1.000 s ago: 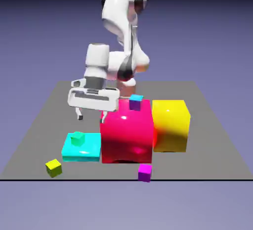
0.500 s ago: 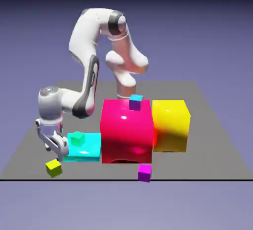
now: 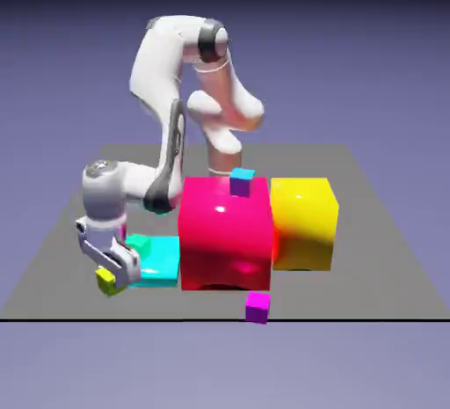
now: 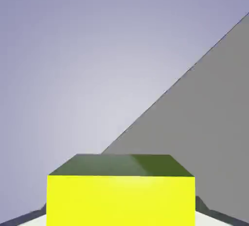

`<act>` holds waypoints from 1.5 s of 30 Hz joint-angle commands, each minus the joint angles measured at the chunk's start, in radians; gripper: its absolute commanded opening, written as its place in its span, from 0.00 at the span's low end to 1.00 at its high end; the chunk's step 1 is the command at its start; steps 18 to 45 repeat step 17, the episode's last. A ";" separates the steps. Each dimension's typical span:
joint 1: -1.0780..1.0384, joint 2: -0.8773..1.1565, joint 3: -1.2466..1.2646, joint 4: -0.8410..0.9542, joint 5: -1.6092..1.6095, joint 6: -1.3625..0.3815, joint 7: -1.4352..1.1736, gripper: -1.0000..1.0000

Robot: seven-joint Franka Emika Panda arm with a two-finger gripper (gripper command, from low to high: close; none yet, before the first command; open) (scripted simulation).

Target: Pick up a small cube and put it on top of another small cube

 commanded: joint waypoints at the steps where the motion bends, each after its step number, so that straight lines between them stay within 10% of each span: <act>1: 0.036 -0.020 0.025 -0.018 -0.013 -0.003 0.005 0.00; 13: 0.303 0.035 0.101 -0.098 -0.169 0.122 0.093 0.00; 14: 0.303 0.035 0.101 -0.098 -0.169 0.122 0.093 1.00; 45: 0.279 -0.037 0.132 -0.109 -0.134 0.061 0.067 1.00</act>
